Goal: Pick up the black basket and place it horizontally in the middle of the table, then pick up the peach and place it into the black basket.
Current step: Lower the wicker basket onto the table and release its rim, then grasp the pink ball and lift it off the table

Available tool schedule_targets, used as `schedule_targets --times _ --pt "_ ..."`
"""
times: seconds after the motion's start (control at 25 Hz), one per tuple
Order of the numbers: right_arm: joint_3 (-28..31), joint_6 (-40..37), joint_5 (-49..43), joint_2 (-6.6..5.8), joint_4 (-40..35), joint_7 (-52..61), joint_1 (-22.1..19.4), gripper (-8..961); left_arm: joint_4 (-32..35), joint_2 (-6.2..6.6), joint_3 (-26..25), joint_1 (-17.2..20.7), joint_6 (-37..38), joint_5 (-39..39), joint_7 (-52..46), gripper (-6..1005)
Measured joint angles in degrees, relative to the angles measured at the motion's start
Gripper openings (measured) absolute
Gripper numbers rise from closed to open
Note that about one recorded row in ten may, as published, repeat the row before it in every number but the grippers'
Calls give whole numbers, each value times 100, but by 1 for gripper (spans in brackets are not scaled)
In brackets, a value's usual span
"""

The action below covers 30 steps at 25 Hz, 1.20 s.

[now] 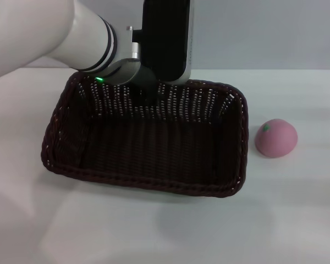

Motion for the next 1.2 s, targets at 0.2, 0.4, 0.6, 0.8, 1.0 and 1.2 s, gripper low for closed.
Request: schedule_targets --times 0.2,0.4,0.6,0.8,1.0,1.2 --pt "-10 -17 0 0 1 18 -2 731 88 21 7 112 29 51 -3 431" --pt "-10 -9 -85 -14 -6 -7 -45 731 489 29 -219 470 -247 -33 5 559" --pt "-7 109 -1070 -50 -647 29 -268 731 997 55 -891 1285 -1217 -1344 264 717" --pt "12 142 -2483 -26 -1774 997 -508 731 699 59 -1873 2137 -1908 -4125 1308 805" --pt "31 557 -4486 -14 -3674 3176 -570 731 26 58 -2102 2890 -2594 -6503 2600 805" --pt "-13 143 -6974 -89 -5812 6006 -205 731 -850 48 -2172 3445 -2279 -8997 4300 805"
